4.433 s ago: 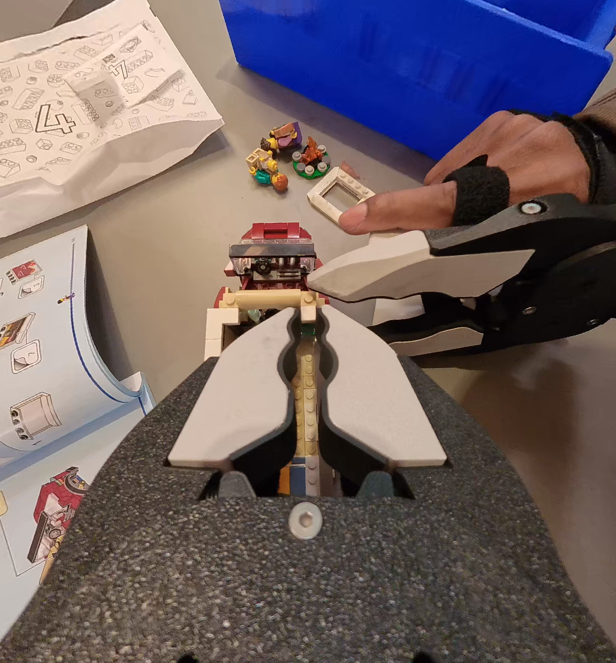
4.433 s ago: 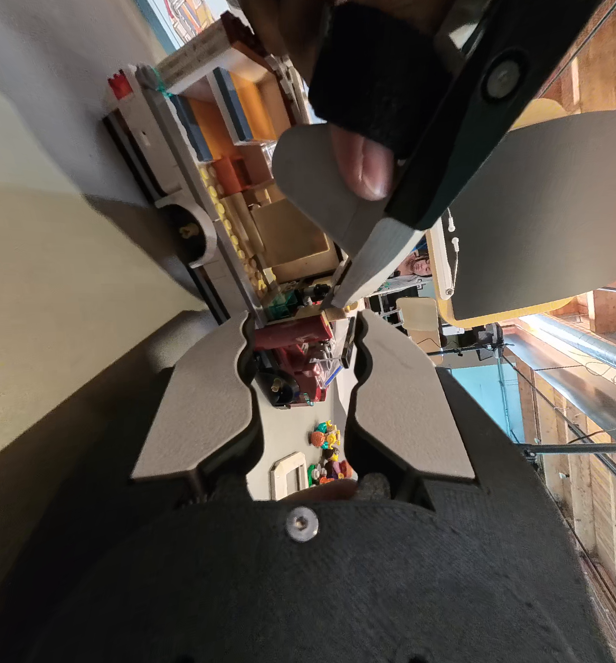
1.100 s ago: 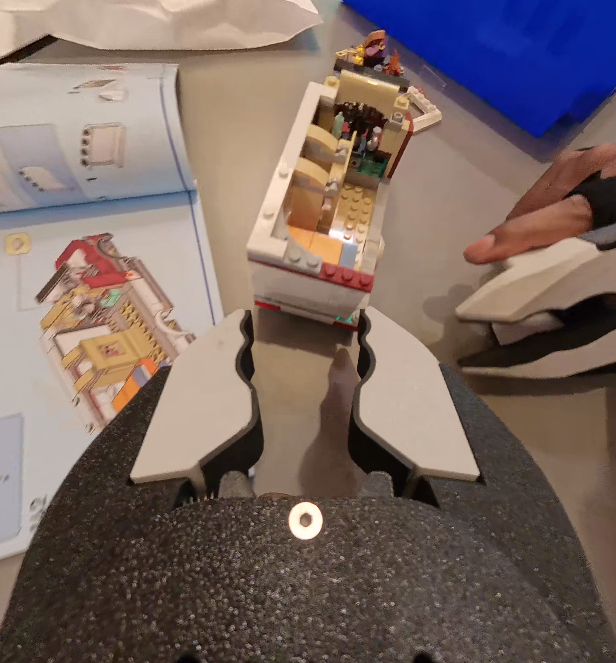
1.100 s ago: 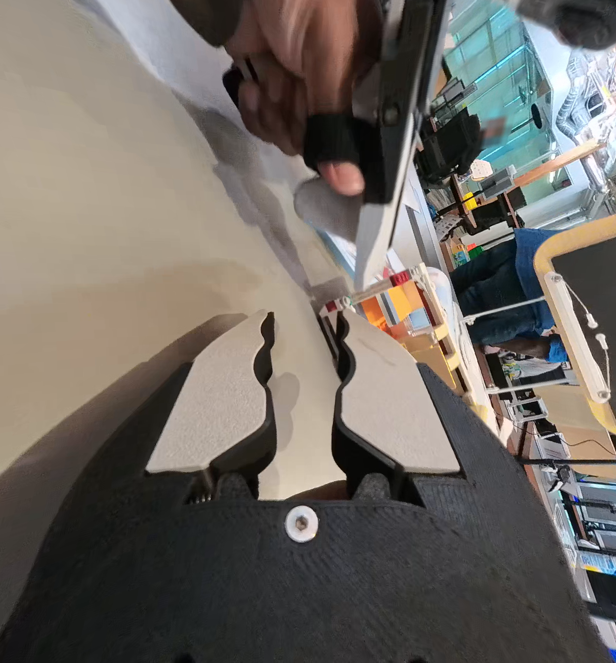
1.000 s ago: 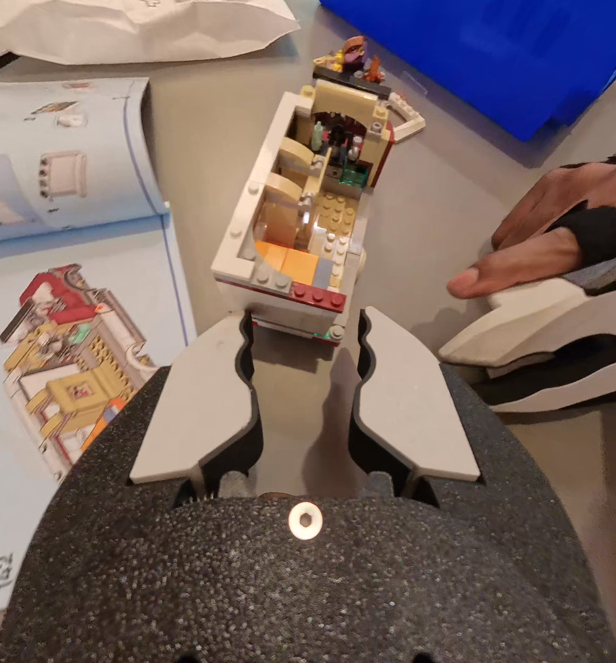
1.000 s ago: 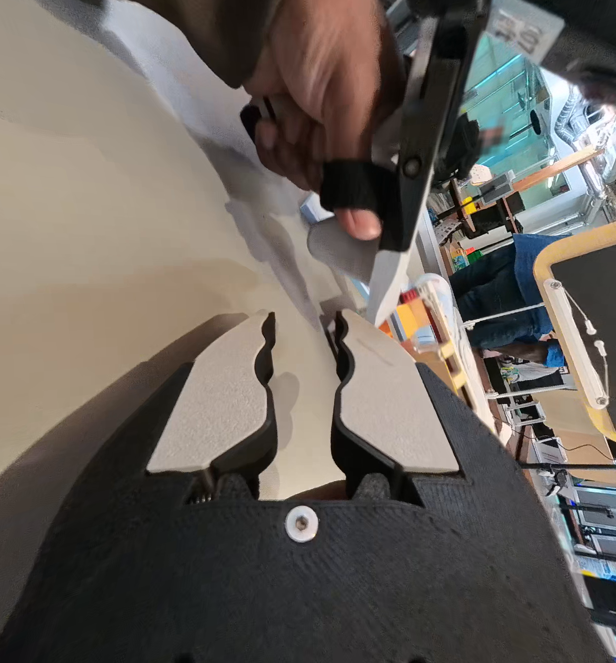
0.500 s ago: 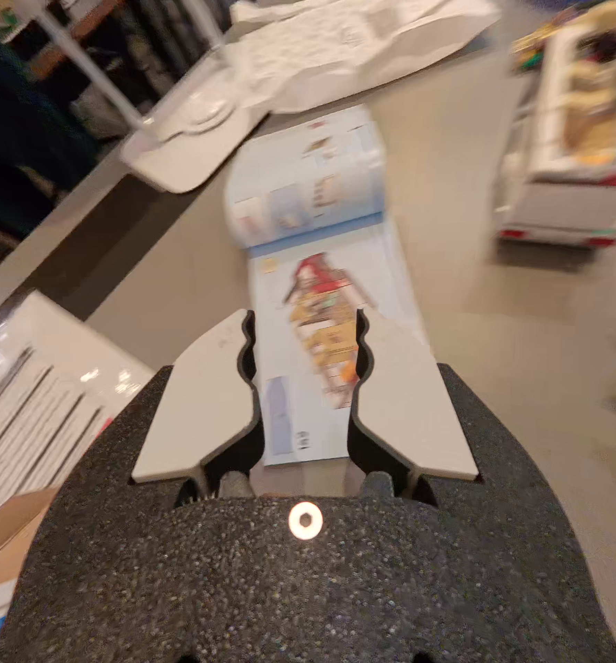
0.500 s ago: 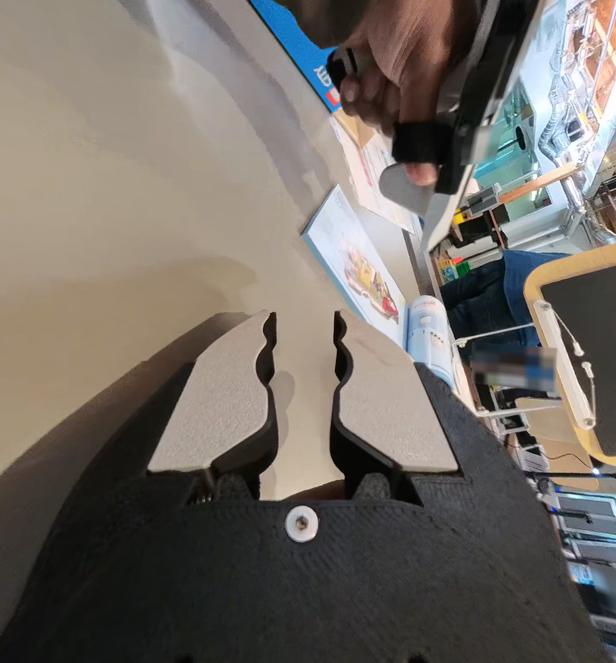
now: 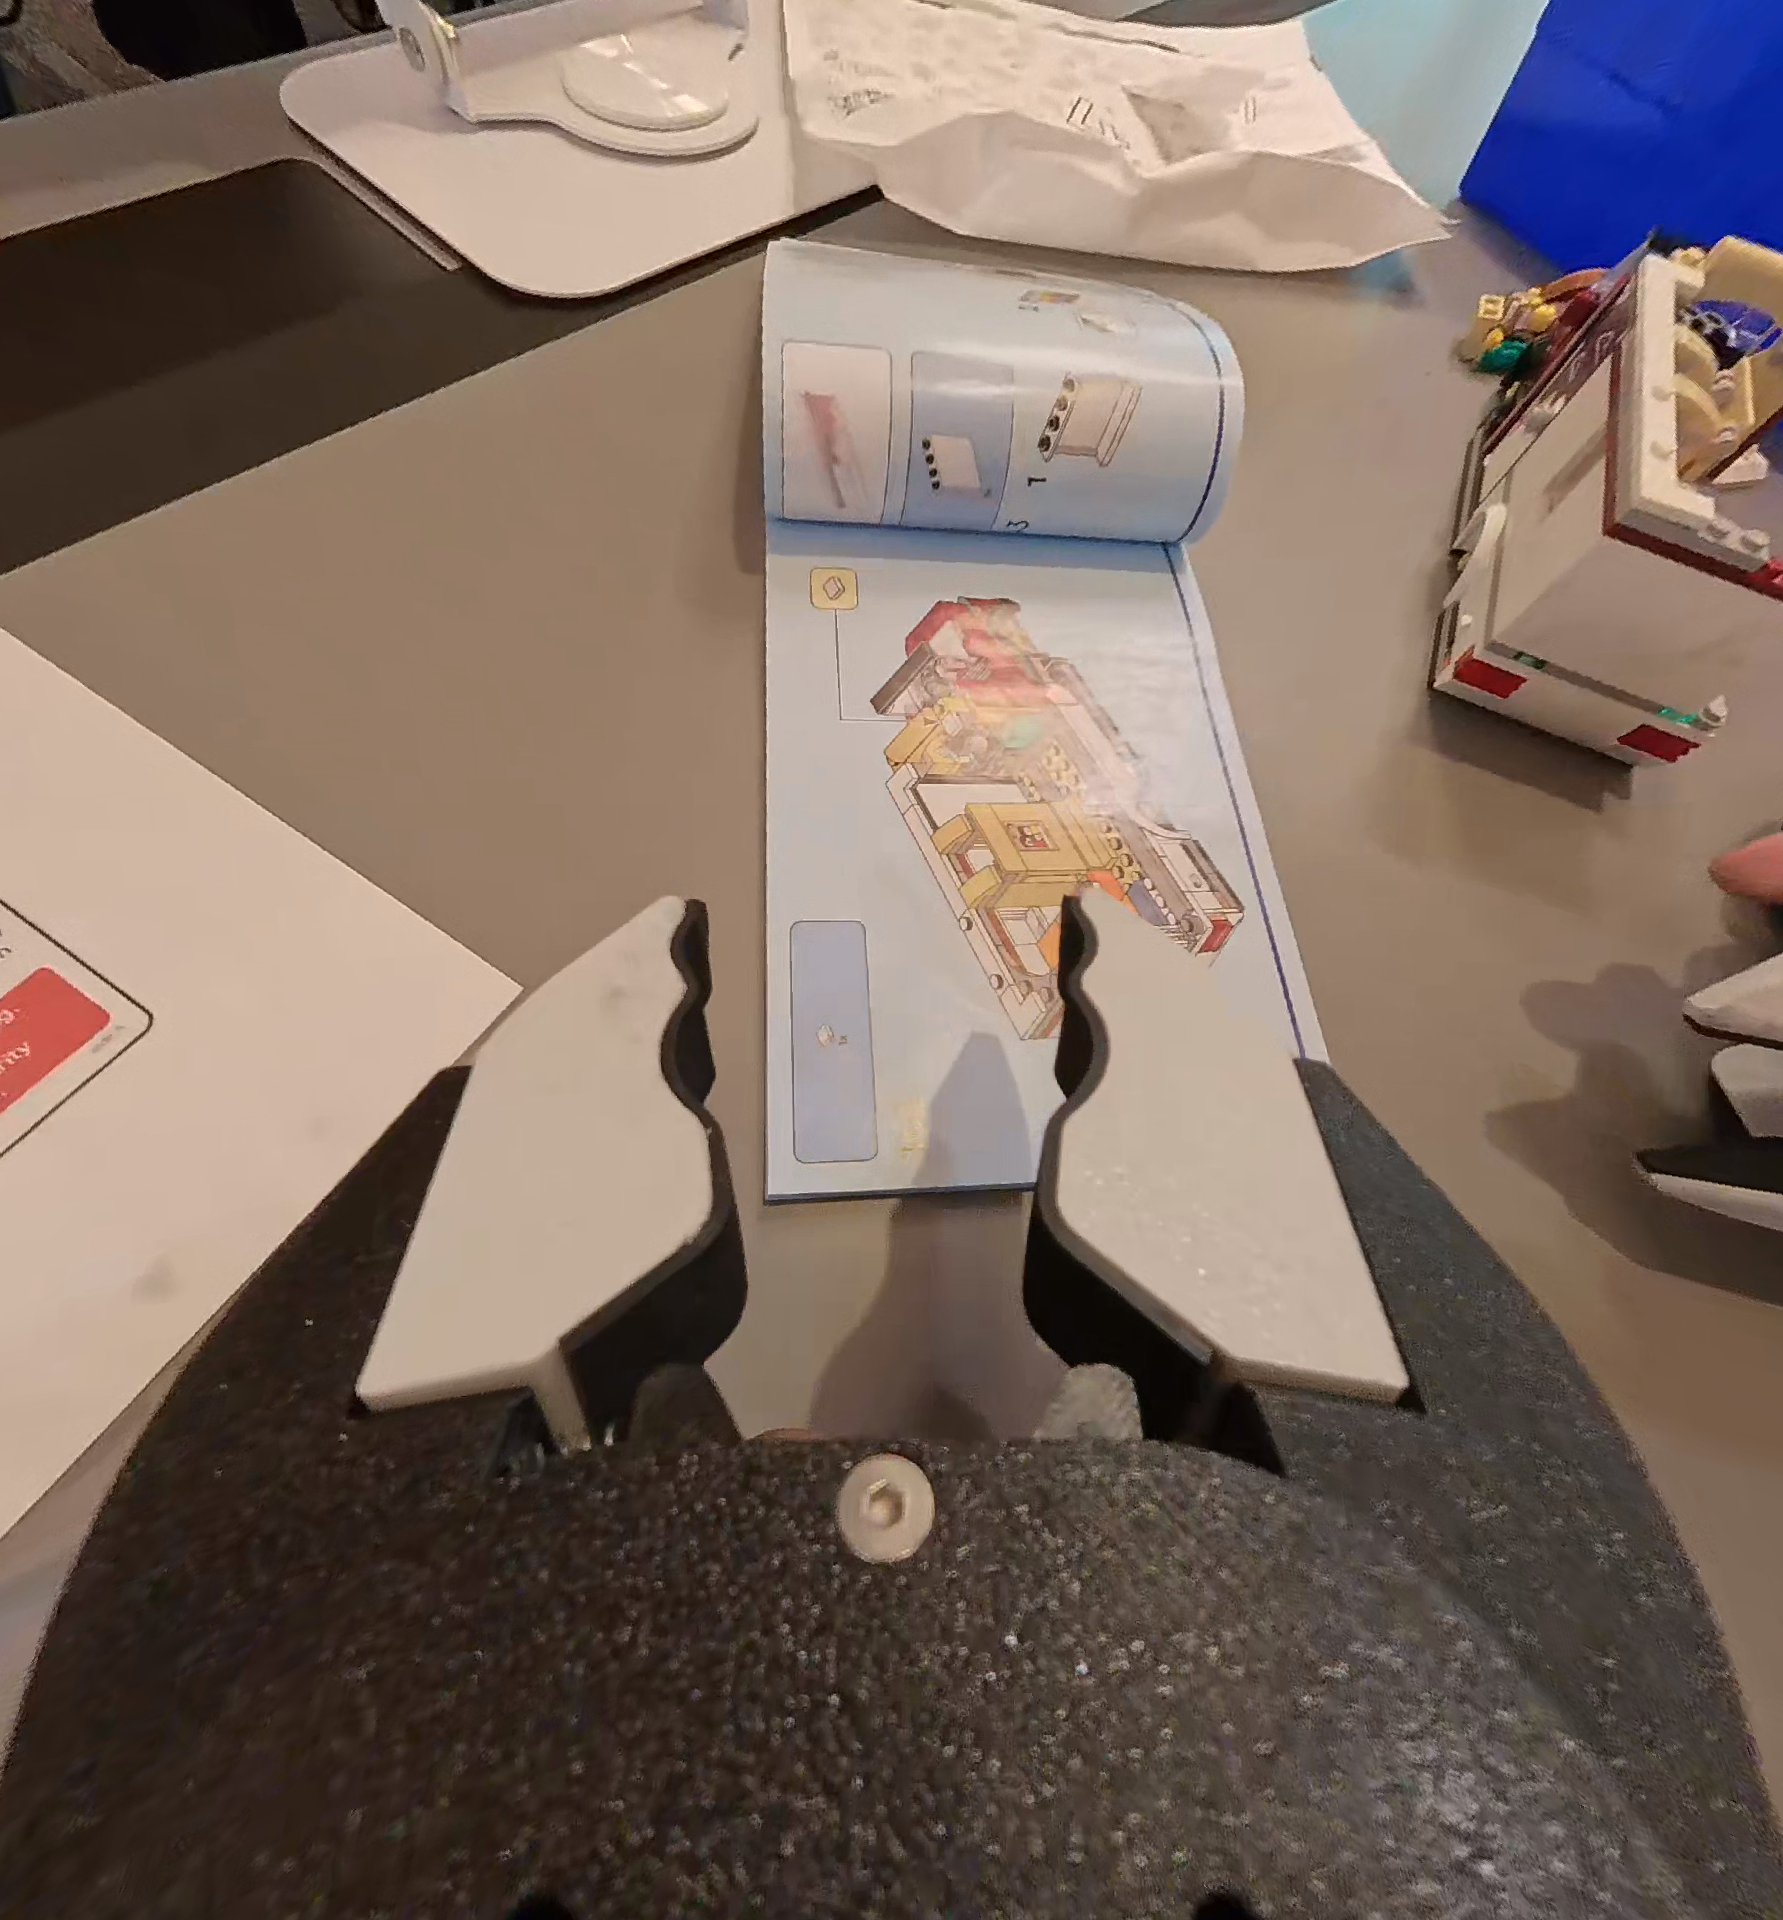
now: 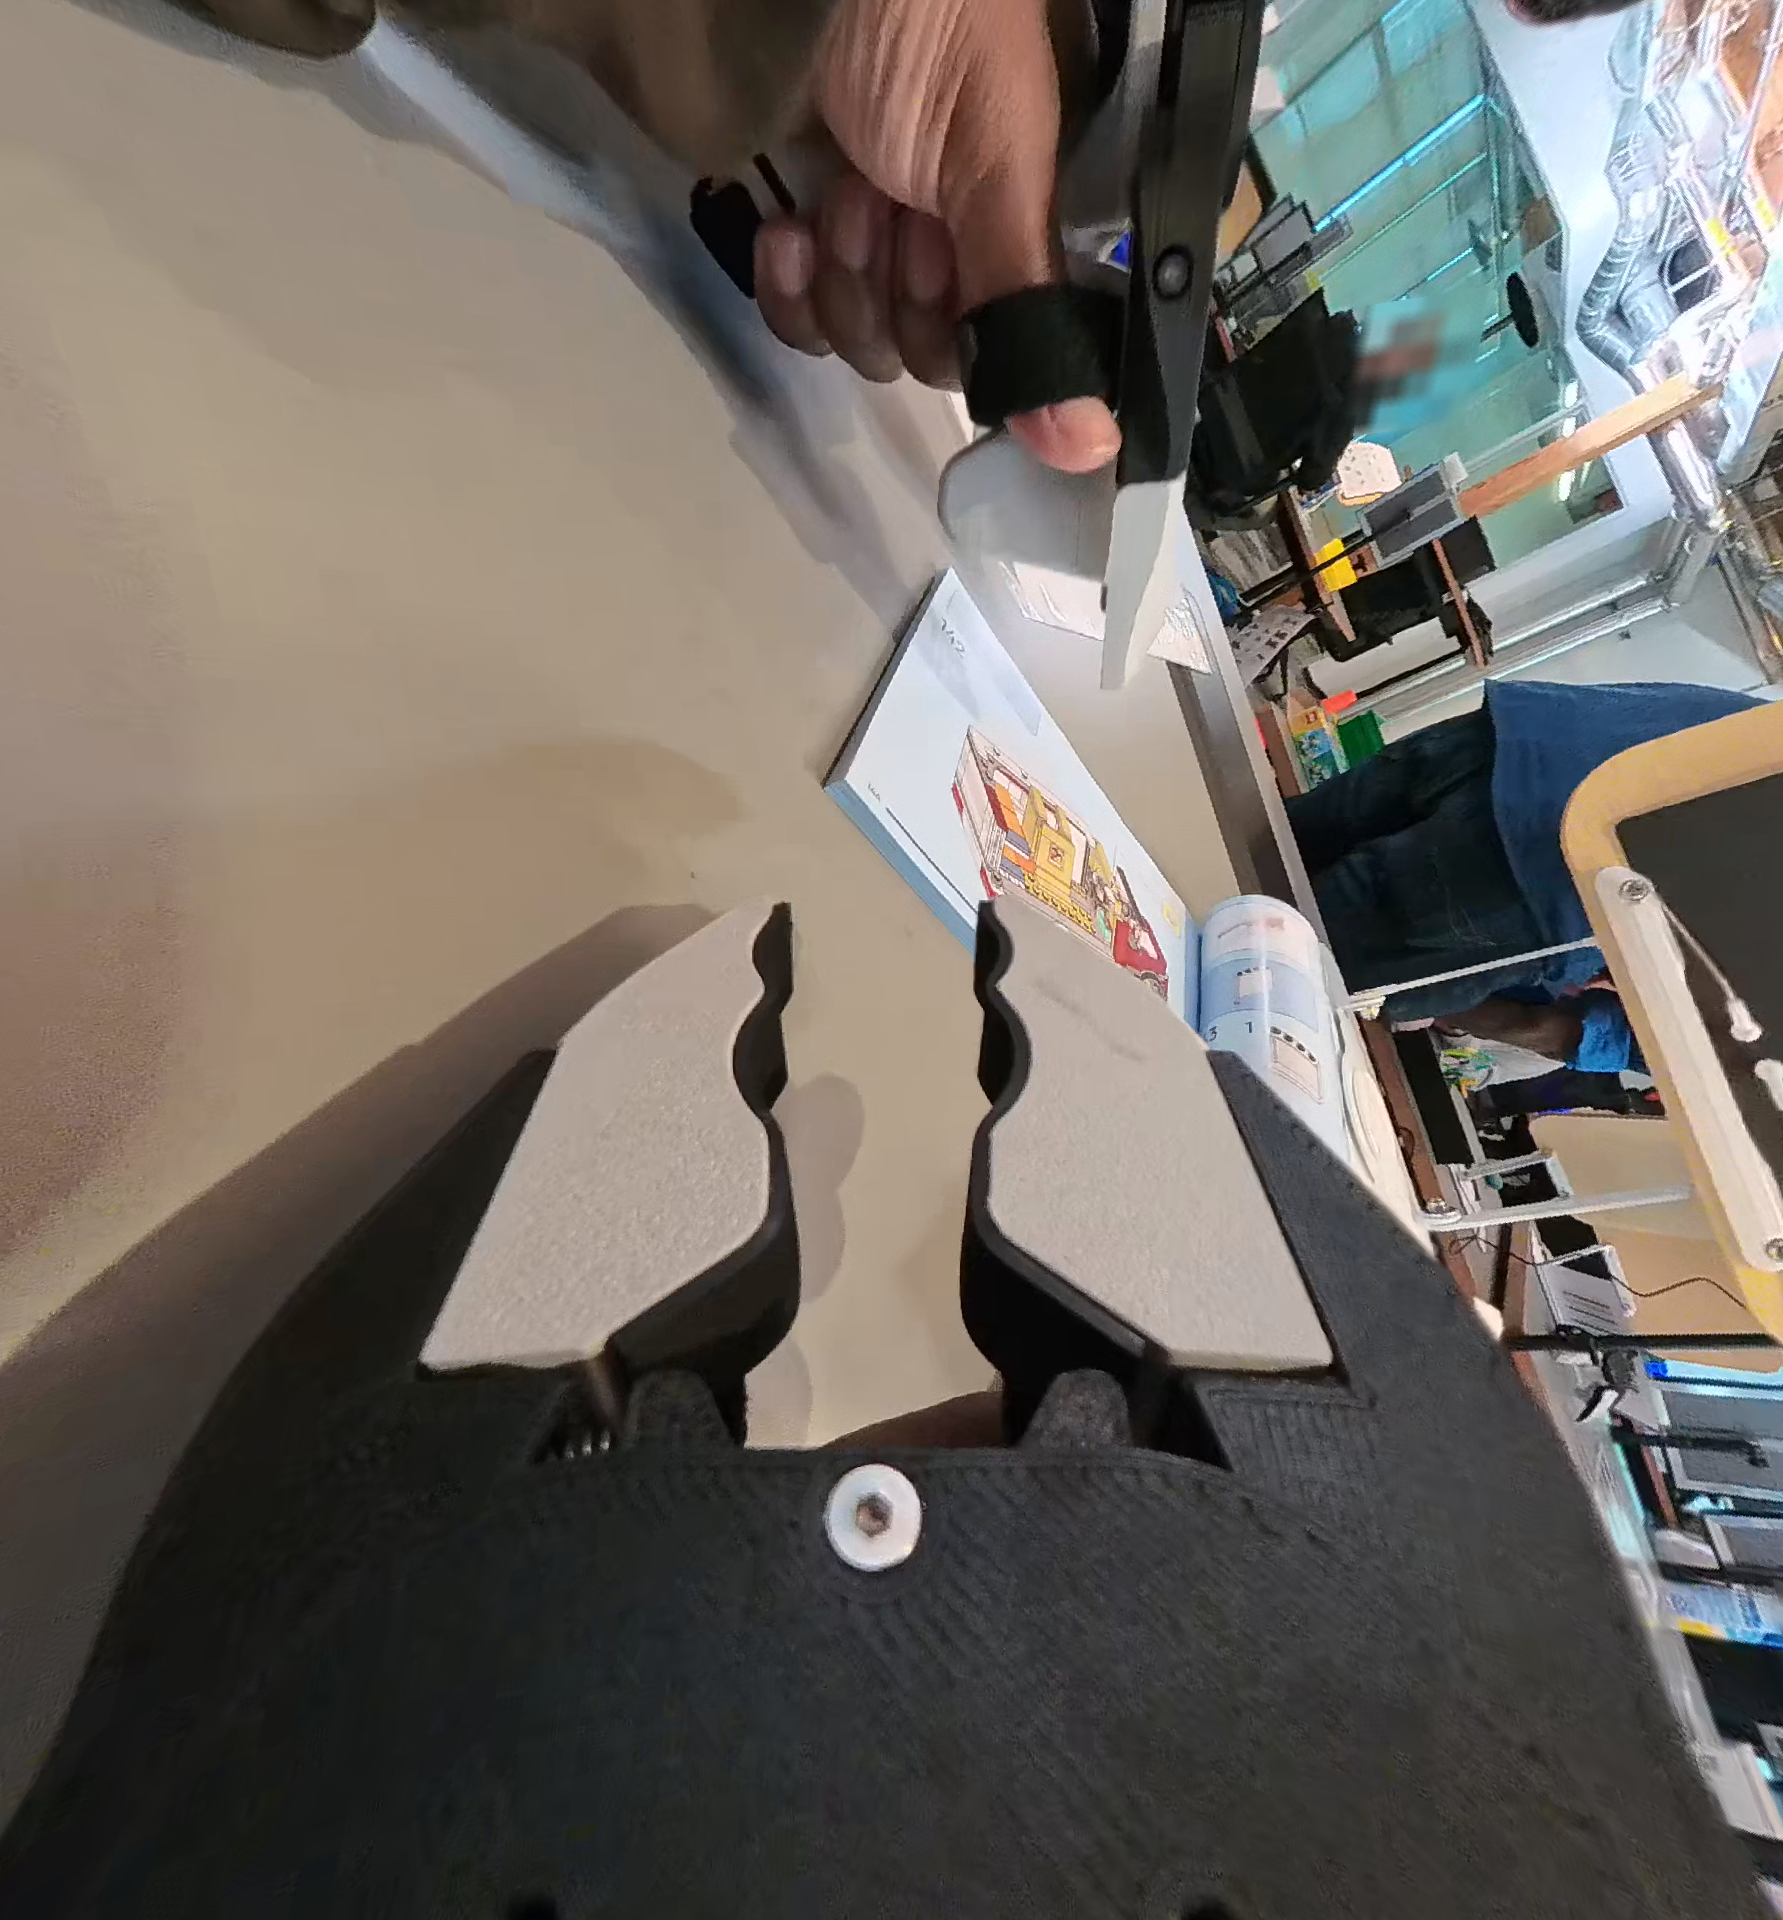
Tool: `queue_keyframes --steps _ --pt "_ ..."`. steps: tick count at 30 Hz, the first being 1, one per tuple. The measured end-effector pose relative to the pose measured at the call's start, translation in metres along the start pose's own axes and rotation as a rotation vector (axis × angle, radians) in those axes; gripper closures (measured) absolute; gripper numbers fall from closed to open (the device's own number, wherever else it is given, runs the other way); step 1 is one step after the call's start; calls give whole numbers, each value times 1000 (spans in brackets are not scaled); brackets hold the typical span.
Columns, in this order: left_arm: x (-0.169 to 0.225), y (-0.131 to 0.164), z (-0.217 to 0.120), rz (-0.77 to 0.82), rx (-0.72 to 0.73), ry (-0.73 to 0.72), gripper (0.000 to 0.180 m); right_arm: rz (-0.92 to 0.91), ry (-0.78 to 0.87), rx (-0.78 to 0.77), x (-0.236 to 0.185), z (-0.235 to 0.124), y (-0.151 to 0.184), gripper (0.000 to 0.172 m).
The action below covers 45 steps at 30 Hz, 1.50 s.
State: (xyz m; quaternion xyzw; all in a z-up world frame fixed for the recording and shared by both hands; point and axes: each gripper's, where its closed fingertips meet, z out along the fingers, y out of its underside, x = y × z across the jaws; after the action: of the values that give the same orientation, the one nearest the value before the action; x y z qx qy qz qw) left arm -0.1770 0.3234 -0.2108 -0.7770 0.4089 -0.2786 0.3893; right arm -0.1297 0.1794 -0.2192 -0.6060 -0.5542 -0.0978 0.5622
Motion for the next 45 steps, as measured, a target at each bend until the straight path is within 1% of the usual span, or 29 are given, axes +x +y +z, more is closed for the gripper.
queue_keyframes --steps 3,8,12,17,21,25,29,33,36,40,45 --pt "0 4 0 0 -9 15 115 -25 -3 15 -2 -2 -1 141" --pt "3 19 4 14 -82 38 113 -56 10 25 -2 -5 1 144" --pt "5 18 4 25 -82 30 112 -62 14 23 -1 -6 3 145" --pt "1 16 1 -19 -56 36 112 -69 10 18 -2 -5 3 148" --pt "0 22 1 -31 -84 46 112 -68 3 5 -2 -2 4 152" --pt "1 31 -5 -15 -157 31 112 -78 3 5 -3 -2 4 154" --pt "-2 41 -17 14 -243 -27 112 -84 5 1 -3 -1 4 156" --pt "-4 47 -24 11 -291 -64 113 -89 9 -7 -3 1 4 158" --pt "-1 44 -22 17 -285 -59 114 -91 11 -11 -3 2 4 159" --pt "6 39 -14 -22 -266 -35 116 -95 15 -9 -2 2 4 159" --pt "2 46 -11 -61 -305 -60 116 -97 17 -5 -2 1 4 158"
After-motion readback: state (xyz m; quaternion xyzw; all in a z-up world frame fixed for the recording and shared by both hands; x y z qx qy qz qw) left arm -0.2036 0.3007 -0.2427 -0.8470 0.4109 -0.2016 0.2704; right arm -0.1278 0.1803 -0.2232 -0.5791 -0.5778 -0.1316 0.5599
